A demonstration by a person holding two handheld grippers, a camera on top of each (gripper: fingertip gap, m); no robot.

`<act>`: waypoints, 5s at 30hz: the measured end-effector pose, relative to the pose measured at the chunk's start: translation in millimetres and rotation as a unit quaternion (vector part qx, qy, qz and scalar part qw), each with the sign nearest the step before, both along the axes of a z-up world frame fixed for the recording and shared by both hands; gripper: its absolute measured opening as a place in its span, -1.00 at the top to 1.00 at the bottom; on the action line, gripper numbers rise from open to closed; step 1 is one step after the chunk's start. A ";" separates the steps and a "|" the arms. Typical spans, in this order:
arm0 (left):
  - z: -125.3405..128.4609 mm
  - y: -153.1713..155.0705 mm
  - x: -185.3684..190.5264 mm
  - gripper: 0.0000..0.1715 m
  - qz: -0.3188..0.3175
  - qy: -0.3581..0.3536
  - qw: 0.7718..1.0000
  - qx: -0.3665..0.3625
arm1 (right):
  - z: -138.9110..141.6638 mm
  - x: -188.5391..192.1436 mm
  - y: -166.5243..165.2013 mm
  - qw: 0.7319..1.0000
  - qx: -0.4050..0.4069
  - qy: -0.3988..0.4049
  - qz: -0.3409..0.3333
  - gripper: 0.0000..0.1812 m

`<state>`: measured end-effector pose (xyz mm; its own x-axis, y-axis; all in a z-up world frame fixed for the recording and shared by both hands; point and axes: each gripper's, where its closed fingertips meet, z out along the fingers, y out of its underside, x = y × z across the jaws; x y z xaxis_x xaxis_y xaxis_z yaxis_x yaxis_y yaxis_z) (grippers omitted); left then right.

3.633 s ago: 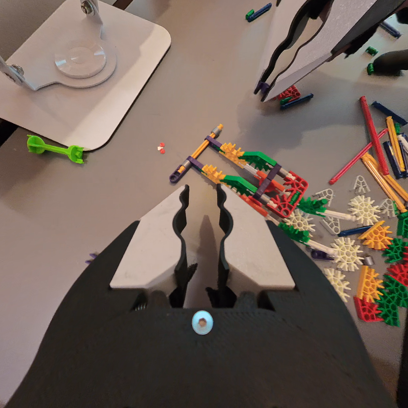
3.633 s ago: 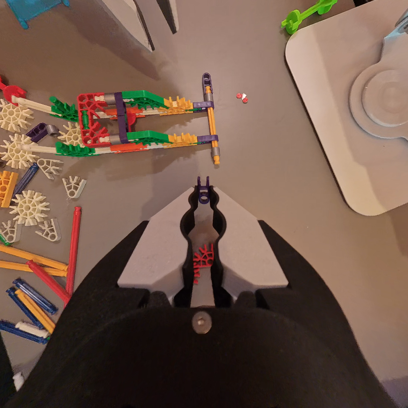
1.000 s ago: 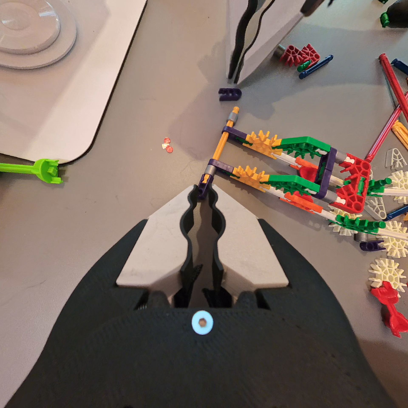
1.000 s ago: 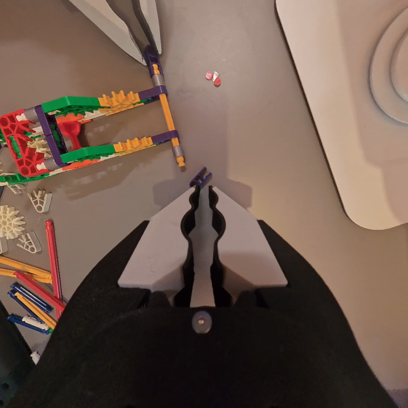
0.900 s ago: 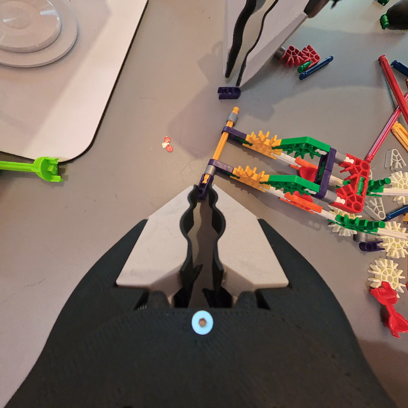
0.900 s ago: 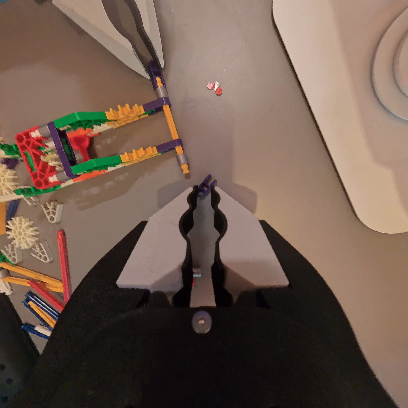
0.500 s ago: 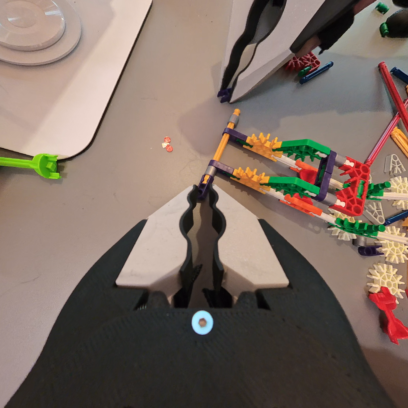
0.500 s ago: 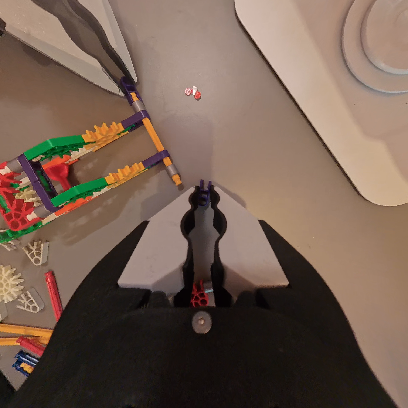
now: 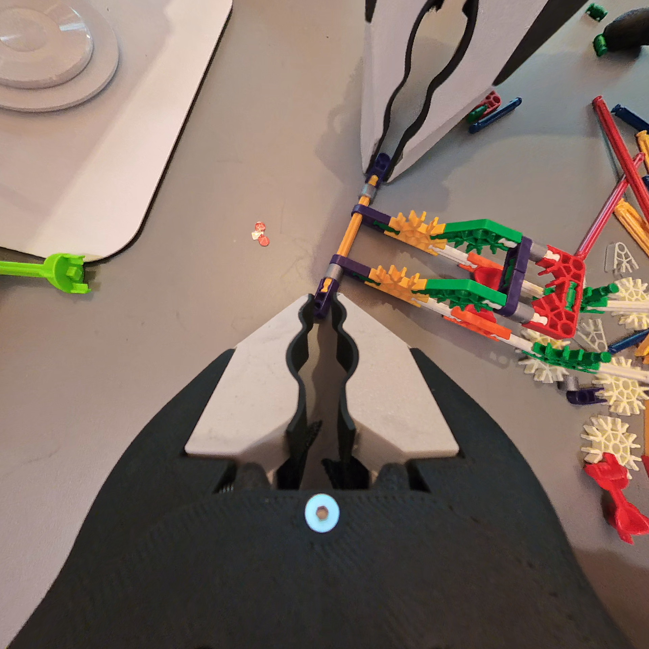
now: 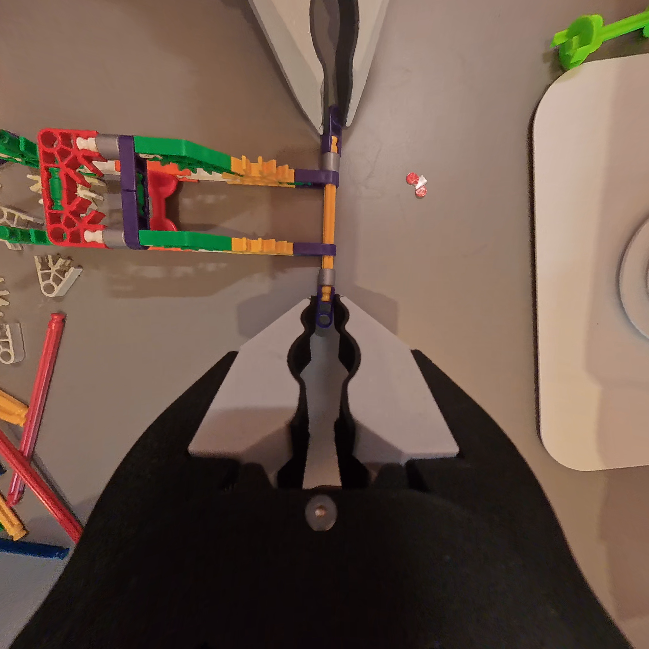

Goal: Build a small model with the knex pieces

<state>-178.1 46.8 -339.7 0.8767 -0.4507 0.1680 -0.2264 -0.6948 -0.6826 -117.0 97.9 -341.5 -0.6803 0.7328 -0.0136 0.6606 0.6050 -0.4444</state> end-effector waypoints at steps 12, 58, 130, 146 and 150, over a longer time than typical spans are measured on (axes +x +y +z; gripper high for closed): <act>-0.1 0.5 4.0 0.99 -0.006 -0.007 1.000 0.003 | -2.3 1.2 -0.2 0.998 0.037 -0.037 0.046 0.94; 24.0 -22.2 6.3 0.45 0.089 -0.012 0.996 0.006 | 44.5 23.6 7.7 0.993 -0.023 0.029 -0.109 0.61; 1.1 -31.3 -0.1 0.77 0.125 0.044 0.991 -0.017 | 9.2 13.0 10.0 0.978 -0.060 0.042 -0.197 0.83; 6.4 -38.5 -1.5 0.73 0.142 0.044 0.989 -0.016 | 19.3 10.3 -2.1 0.972 -0.094 0.049 -0.210 0.76; 21.9 -49.2 15.4 0.65 0.156 0.001 0.988 -0.008 | 38.9 29.5 -12.8 0.967 -0.125 0.059 -0.215 0.69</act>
